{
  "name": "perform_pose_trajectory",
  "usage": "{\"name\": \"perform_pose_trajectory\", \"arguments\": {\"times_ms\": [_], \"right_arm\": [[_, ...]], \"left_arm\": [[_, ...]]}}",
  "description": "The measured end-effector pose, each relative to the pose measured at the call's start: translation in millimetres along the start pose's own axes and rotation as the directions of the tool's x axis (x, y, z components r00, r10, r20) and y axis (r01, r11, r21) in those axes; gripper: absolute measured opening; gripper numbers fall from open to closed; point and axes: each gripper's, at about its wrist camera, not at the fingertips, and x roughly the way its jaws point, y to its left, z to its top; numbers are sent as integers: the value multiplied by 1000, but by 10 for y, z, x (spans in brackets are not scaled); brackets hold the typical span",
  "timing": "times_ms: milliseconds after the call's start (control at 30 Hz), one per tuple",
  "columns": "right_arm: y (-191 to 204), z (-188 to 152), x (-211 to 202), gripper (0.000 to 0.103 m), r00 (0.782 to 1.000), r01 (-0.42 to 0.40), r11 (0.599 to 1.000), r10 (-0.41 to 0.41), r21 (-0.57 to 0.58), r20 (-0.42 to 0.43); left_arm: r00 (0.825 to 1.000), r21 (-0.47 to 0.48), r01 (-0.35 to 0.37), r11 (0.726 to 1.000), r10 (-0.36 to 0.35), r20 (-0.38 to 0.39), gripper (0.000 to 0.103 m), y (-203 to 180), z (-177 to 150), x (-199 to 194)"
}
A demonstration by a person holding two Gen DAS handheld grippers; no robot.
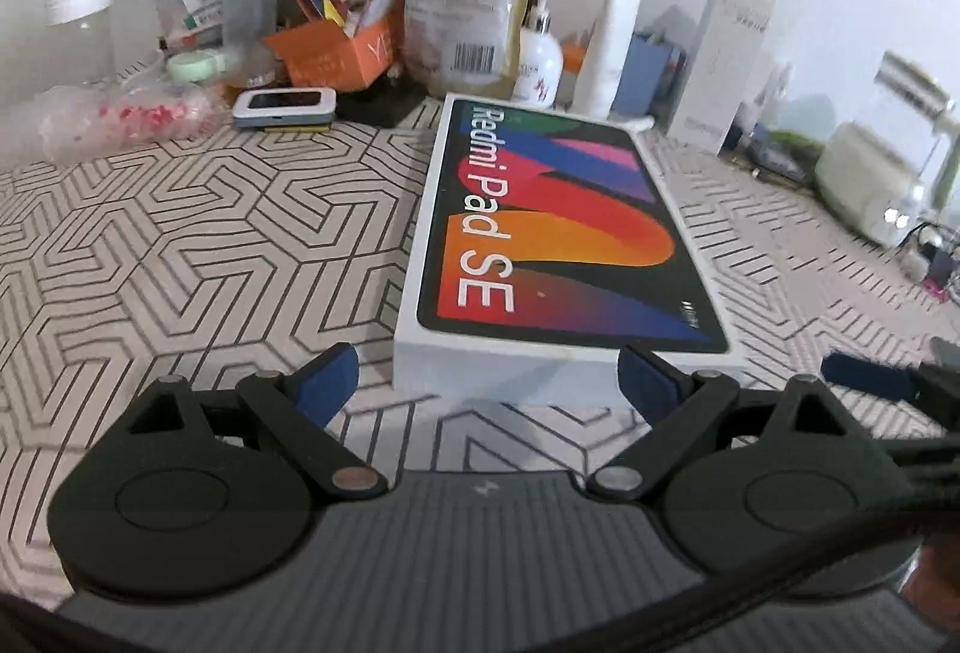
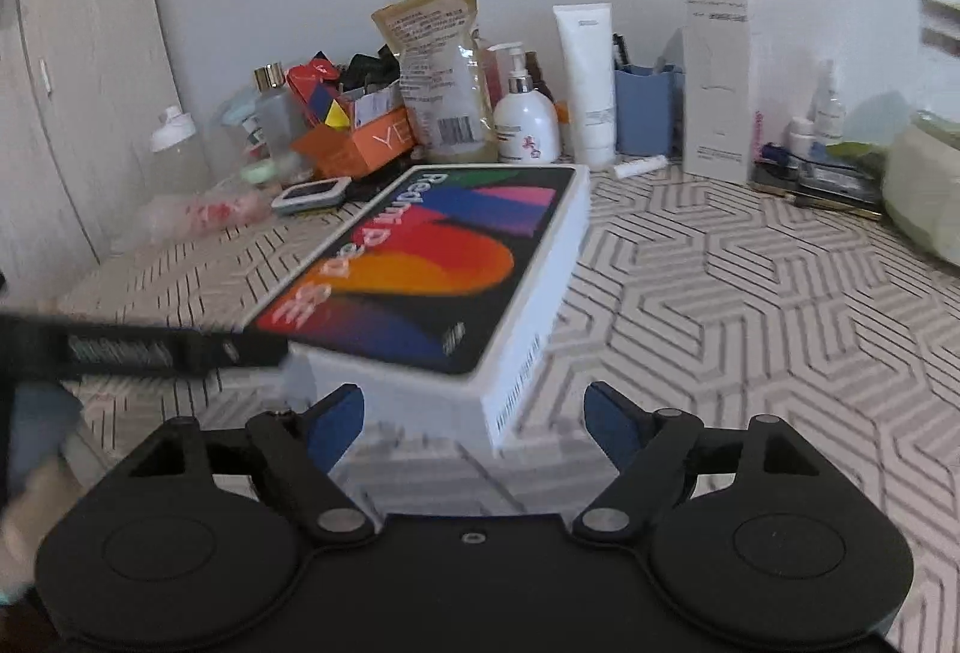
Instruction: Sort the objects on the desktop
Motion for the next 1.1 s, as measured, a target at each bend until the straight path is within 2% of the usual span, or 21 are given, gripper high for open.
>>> {"name": "perform_pose_trajectory", "arguments": {"times_ms": [233, 767, 1000, 1100], "right_arm": [[-62, -106, -28, 85, 999, 53, 997, -52, 57, -12], [54, -189, 1, 85, 998, 60, 997, -59, 48, -14], [116, -212, 46, 85, 996, 92, 995, -92, 22, -9], [88, -225, 105, 85, 996, 87, 996, -87, 33, -18]], "left_arm": [[1000, 6, -19, 1000, 19, 13, 94, -98, -134, -112], [999, 33, -5, 999, 6, -33, 96, -234, -192, -58], [1000, 60, 13, 998, -12, -21, 98, -308, -278, -98], [1000, 100, 7, 995, -8, 10, 101, -360, -303, -105]]}}
